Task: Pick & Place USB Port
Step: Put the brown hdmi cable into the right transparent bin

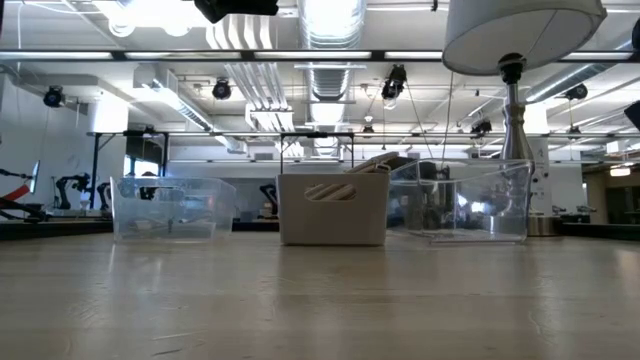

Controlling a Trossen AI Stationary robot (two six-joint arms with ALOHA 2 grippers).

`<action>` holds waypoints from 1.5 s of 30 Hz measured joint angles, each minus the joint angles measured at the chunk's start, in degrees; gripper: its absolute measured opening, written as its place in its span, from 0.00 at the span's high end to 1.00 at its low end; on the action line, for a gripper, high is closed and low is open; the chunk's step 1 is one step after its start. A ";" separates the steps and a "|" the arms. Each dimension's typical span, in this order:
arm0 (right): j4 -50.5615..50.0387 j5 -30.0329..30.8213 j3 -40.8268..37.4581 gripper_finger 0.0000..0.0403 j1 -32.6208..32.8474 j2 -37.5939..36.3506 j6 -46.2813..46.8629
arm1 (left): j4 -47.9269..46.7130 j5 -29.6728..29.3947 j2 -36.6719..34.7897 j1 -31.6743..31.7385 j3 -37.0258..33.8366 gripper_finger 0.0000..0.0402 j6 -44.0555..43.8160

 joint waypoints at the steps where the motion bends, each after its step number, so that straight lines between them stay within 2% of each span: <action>1: 0.61 0.00 0.30 0.86 0.00 -0.10 -0.58 | -0.02 0.00 0.00 0.00 0.00 0.69 0.04; 4: 1.70 -0.05 1.72 0.92 0.02 -0.51 -2.02 | 0.00 0.01 0.00 0.01 0.00 0.69 0.04; 9: 1.28 1.74 4.81 0.92 -0.24 -1.01 -6.39 | 0.00 0.00 0.00 0.00 0.00 0.69 0.13; 15: 0.73 12.10 10.79 0.90 -1.88 -2.11 -15.61 | 0.00 0.02 0.00 0.02 0.00 0.69 0.13; 22: -6.77 29.50 15.79 0.90 -6.01 -8.04 -25.32 | 0.00 0.01 0.00 0.01 0.00 0.69 0.24; 25: -10.13 36.72 16.80 0.90 -8.85 -11.71 -27.76 | -0.02 0.00 0.00 0.01 0.00 0.69 0.43; 34: -11.24 49.24 15.92 0.89 -21.71 -20.01 -40.01 | 0.00 0.02 0.00 0.02 0.00 0.69 1.22; 38: -11.19 50.37 14.70 0.89 -28.50 -21.56 -46.69 | 0.04 0.00 0.00 0.00 -0.08 0.69 1.21; 45: -11.05 50.44 13.54 0.89 -38.71 -21.72 -52.22 | -0.17 0.02 0.02 0.00 -0.91 0.69 1.20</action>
